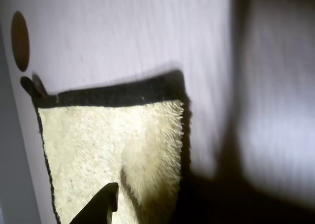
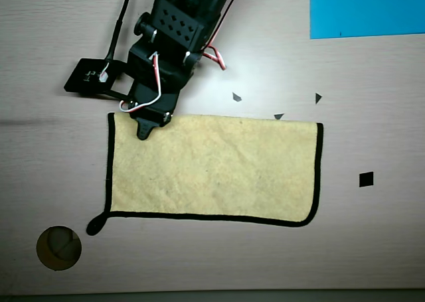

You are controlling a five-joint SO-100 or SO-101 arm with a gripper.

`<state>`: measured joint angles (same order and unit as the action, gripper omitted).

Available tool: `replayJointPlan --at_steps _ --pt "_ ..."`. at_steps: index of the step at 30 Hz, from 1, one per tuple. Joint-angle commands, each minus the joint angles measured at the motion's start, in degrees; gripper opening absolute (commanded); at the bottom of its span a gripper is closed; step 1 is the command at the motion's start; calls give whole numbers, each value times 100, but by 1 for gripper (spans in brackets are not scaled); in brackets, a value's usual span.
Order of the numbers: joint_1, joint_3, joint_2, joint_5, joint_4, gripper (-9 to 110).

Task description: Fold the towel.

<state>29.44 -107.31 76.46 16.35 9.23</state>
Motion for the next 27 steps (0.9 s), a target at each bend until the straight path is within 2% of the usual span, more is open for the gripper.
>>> replayJointPlan --at_steps 1,10,27 --pt "-97 378 -53 185 -255 10" --pt "-211 510 -88 624 -501 0" --pt "-940 53 1749 1670 -598 0"
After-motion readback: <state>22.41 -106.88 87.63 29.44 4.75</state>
